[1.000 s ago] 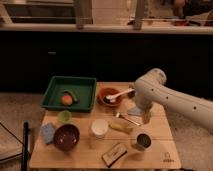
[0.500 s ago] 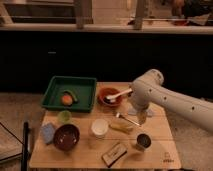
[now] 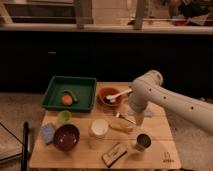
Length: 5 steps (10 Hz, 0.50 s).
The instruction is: Place banana in purple bowl
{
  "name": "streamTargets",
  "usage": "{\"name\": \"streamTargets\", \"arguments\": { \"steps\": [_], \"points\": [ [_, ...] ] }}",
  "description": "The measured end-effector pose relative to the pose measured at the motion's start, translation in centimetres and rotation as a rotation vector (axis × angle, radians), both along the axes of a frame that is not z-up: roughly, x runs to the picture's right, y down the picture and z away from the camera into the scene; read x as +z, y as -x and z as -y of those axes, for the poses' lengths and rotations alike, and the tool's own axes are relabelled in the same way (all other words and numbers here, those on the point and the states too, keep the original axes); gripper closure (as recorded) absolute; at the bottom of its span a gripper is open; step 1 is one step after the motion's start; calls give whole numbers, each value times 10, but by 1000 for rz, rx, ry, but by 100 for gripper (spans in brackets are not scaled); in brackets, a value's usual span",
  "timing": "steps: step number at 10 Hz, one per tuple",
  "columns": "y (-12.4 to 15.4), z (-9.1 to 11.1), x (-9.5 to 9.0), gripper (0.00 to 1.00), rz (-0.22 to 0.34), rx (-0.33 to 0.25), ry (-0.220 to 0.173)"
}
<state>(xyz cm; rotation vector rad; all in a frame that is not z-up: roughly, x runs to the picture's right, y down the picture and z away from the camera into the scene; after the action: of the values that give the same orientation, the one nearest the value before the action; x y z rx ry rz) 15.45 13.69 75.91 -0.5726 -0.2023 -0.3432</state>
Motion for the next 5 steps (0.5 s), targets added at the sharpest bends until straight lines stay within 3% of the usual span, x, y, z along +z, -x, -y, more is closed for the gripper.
{"name": "streamTargets", "arguments": {
  "steps": [2, 5],
  "points": [
    [7, -10, 0, 20, 8, 7, 20],
    [27, -38, 6, 20, 33, 20, 81]
  ]
}}
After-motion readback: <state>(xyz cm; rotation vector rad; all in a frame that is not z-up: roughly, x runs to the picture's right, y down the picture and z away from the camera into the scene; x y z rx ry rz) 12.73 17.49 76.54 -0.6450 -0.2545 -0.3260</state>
